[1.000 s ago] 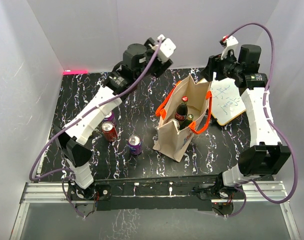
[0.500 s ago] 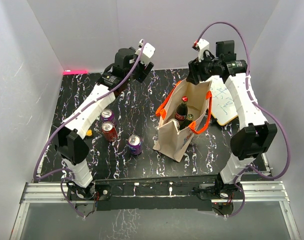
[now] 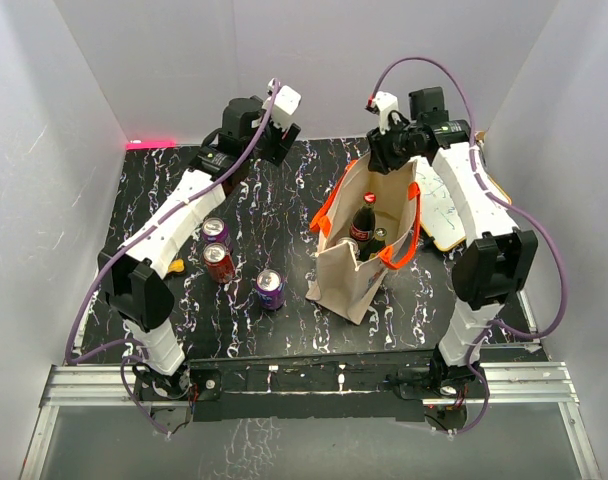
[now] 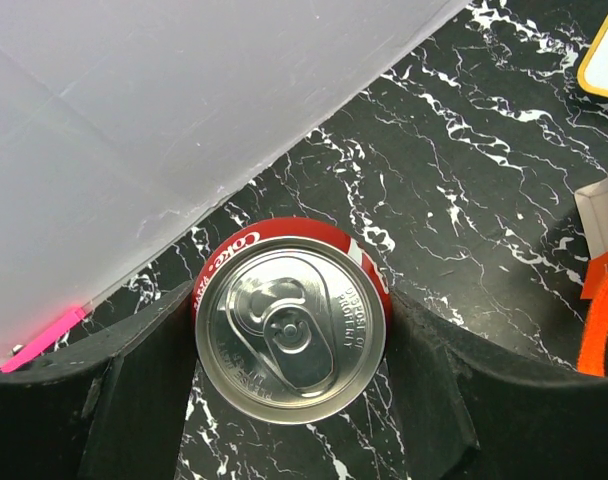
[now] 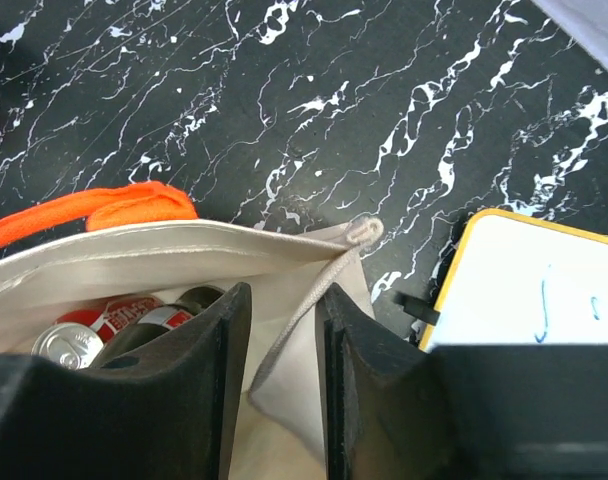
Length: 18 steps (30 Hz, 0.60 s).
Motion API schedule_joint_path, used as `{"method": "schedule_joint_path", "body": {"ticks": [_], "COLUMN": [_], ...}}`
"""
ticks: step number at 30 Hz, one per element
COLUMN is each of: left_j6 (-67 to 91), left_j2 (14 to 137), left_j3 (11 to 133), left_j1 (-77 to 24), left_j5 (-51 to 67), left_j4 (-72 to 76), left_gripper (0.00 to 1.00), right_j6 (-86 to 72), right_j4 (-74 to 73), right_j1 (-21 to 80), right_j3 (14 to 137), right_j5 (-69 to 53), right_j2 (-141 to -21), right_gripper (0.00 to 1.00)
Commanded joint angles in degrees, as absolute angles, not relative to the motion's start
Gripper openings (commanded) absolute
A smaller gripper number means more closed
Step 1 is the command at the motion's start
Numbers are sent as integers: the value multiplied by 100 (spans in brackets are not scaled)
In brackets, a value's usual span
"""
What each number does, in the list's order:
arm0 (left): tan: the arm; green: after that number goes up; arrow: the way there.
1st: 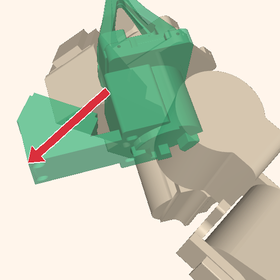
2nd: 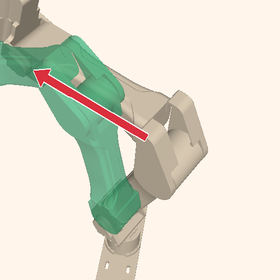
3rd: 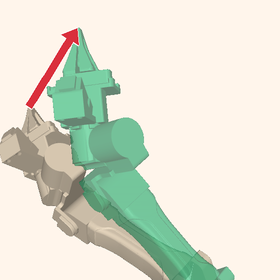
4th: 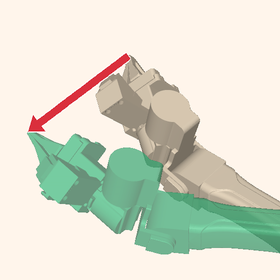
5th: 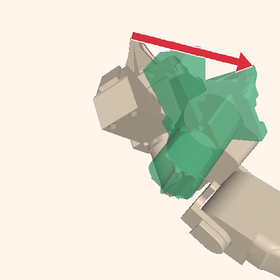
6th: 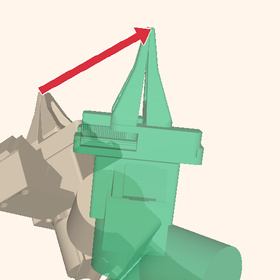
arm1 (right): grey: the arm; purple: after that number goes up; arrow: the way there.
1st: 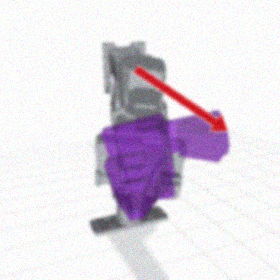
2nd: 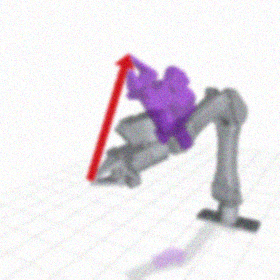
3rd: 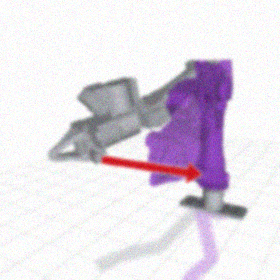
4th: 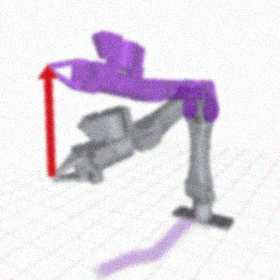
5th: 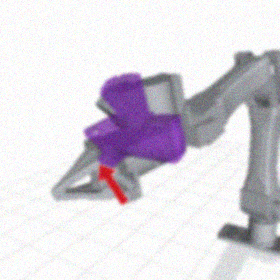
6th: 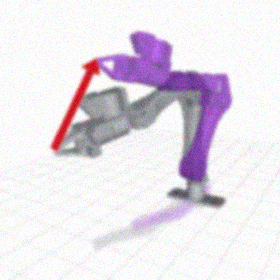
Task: Place the beverage into the canvas bag
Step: Move the canvas bag to the center of the board.
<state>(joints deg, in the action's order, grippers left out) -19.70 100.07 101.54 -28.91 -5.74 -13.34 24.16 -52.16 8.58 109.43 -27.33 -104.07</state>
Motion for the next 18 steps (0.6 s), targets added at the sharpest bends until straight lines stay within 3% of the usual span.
{"method": "schedule_joint_path", "body": {"ticks": [1, 8, 18], "left_j6": [-1867, -1788, -1718], "left_j2": [9494, 9485, 9476], "left_j3": [10095, 9919, 9752], "left_j1": [-2822, -2781, -2671], "left_j5": [-527, -527, -540], "left_j4": [-736, -672, -598], "left_gripper": [0, 0, 0], "right_j6": [2388, 2201, 1934], "right_j4": [-4974, -4762, -4305], "right_j1": [979, 1124, 1508], "right_j3": [11294, 11450, 11675], "right_j5": [-2671, -3024, -3555], "right_j2": [-10590, -10669, -10868], "right_gripper": [30, 8, 8]}}
